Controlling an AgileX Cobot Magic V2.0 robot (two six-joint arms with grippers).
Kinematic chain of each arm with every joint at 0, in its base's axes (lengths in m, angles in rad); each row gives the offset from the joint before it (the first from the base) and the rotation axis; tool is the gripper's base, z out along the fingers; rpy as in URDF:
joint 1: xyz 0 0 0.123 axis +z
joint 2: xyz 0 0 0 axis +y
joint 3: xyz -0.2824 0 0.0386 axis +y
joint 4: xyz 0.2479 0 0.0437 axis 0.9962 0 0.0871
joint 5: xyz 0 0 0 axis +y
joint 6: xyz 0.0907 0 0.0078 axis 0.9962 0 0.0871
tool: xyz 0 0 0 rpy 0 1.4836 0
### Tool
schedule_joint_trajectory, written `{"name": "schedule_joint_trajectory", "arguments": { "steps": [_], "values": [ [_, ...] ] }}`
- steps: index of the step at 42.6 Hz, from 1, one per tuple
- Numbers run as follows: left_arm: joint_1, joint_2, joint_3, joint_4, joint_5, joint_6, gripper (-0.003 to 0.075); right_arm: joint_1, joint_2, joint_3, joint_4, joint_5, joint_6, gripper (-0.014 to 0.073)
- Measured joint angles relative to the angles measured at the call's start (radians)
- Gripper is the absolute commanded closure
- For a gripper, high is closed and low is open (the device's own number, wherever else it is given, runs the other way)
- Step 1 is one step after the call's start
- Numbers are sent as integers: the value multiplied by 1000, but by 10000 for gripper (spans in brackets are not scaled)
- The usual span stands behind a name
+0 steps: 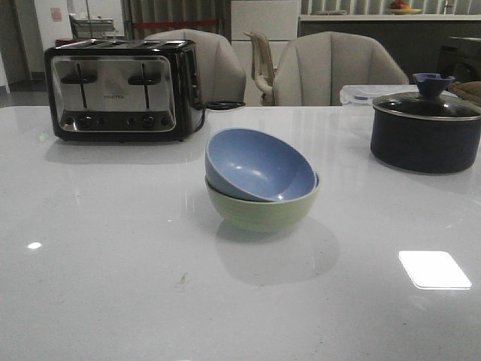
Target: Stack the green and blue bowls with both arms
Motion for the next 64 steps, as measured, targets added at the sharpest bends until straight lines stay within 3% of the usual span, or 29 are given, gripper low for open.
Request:
{"name": "schedule_joint_trajectory", "arguments": {
  "steps": [10, 21, 33, 64],
  "values": [
    [225, -291, 266, -35, -234, 0, 619, 0, 0, 0, 0, 0, 0, 559],
    [401, -454, 416, -80, -279, -12, 618, 0, 0, 0, 0, 0, 0, 559],
    [406, -454, 462, 40, -364, -191, 618, 0, 0, 0, 0, 0, 0, 559],
    [406, -454, 462, 40, -379, -183, 618, 0, 0, 0, 0, 0, 0, 559]
  ]
}}
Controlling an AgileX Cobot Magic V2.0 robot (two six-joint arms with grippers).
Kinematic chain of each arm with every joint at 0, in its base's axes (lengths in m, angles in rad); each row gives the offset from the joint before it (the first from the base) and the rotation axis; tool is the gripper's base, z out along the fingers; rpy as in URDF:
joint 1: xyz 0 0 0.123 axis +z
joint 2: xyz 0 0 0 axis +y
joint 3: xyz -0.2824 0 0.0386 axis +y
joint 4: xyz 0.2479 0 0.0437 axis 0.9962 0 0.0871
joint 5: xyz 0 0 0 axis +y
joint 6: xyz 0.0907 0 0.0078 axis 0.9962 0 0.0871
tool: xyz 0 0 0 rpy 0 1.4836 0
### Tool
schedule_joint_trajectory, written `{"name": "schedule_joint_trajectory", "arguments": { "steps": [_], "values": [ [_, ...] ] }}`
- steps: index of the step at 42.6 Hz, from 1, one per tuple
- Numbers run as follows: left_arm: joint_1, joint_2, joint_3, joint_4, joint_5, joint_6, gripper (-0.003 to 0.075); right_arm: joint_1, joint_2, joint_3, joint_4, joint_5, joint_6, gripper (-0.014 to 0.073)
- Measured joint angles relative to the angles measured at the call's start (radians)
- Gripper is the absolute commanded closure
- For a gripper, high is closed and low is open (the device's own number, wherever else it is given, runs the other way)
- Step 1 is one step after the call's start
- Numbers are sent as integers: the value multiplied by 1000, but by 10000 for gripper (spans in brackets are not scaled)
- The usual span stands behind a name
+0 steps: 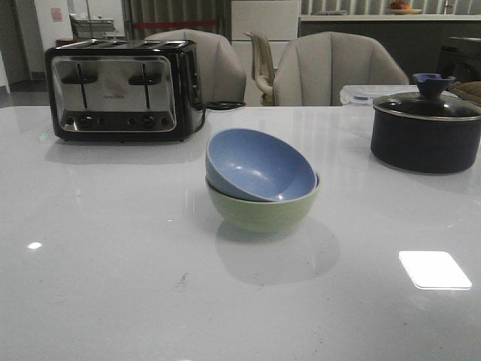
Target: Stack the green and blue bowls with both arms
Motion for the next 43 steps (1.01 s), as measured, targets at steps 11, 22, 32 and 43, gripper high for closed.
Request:
{"name": "schedule_joint_trajectory", "arguments": {
  "steps": [11, 22, 32, 43],
  "values": [
    [0, 0, 0, 0, 0, 0, 618, 0, 0, 0, 0, 0, 0, 559],
    [0, 0, 0, 0, 0, 1, 618, 0, 0, 0, 0, 0, 0, 559],
    [0, 0, 0, 0, 0, 1, 618, -37, -92, 21, -59, -9, 0, 559],
    [0, 0, 0, 0, 0, 1, 619, -221, -387, 223, -136, -164, -2, 559]
  ]
}}
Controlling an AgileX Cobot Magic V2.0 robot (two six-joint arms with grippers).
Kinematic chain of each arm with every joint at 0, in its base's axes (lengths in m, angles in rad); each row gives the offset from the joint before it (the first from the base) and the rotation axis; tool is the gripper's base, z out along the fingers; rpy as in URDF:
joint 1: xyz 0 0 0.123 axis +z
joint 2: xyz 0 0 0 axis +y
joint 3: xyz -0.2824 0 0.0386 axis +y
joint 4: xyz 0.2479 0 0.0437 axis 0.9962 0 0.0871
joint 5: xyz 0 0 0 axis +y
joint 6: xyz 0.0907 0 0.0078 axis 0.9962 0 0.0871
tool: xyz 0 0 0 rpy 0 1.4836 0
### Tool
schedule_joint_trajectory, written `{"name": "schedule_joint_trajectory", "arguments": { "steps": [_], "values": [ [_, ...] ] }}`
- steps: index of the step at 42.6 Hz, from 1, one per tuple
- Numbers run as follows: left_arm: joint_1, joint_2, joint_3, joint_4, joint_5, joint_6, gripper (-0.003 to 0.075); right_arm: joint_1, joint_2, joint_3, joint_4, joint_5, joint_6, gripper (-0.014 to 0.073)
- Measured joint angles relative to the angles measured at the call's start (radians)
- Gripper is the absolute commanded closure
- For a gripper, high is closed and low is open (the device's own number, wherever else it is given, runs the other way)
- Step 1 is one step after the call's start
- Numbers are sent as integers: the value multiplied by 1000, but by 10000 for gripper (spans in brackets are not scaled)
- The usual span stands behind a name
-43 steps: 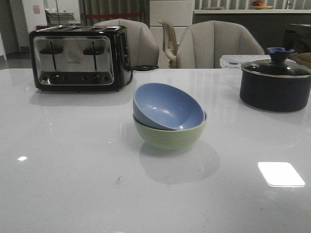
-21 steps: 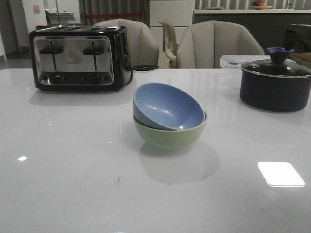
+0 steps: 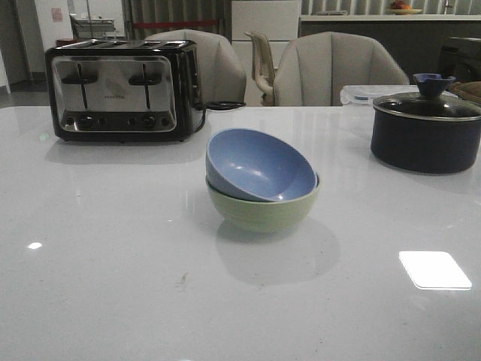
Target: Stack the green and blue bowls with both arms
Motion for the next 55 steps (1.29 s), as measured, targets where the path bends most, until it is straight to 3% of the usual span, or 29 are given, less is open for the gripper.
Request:
{"name": "schedule_joint_trajectory", "arguments": {
  "steps": [12, 23, 31, 55],
  "values": [
    [0, 0, 0, 0, 0, 0, 618, -160, -354, 285, -4, -168, 0, 559],
    [0, 0, 0, 0, 0, 0, 619, -206, -399, 465, -2, -380, 0, 559],
    [0, 0, 0, 0, 0, 0, 619, -206, -399, 476, 55, -502, 0, 559],
    [0, 0, 0, 0, 0, 1, 619, -206, -399, 476, 91, -518, 0, 559]
  ]
}}
